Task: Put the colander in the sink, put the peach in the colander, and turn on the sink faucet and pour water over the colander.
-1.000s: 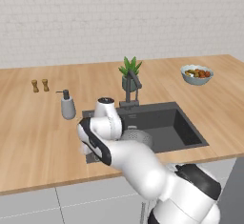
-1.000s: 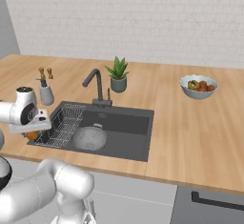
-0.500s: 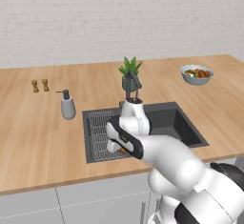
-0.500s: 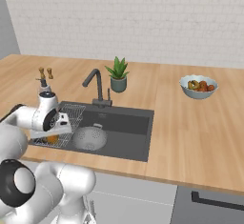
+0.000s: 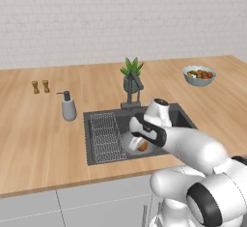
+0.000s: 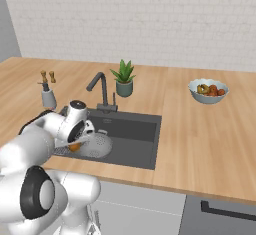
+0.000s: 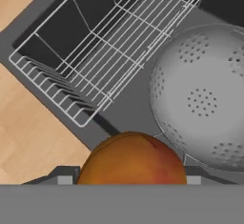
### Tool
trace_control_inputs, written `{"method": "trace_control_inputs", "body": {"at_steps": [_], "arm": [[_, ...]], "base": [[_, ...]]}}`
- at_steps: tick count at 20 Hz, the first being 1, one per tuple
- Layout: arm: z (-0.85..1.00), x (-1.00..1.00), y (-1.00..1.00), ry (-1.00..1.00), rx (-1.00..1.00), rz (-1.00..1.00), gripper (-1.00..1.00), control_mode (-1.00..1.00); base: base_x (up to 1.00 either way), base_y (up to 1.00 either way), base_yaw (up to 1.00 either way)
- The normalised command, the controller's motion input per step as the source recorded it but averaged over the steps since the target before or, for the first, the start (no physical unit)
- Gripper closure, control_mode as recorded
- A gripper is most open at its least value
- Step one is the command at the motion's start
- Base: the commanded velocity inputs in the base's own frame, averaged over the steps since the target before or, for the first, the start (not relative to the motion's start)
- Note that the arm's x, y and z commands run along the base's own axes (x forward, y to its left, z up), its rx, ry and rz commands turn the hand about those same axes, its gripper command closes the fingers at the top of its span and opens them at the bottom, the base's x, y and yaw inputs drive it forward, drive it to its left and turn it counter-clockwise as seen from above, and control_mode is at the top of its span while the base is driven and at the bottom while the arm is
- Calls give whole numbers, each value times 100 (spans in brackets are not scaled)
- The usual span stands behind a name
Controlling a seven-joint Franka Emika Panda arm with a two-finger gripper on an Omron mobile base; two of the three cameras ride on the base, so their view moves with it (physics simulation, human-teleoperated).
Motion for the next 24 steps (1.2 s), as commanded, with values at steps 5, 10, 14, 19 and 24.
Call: {"method": "trace_control_inputs", "body": {"at_steps": [5,10,14,19,24], "arm": [[0,29,-60,0,7,9,100,-100],[-3,21,-55,0,5,5,100,-100],[-25,16,-26,0,1,2,100,-100],[-27,17,-4,0,0,0,100,-100],[-16,24,0,0,0,0,100,-100]], "base": [[0,0,0],[0,0,0],[0,0,0],[0,0,0],[0,0,0]]}}
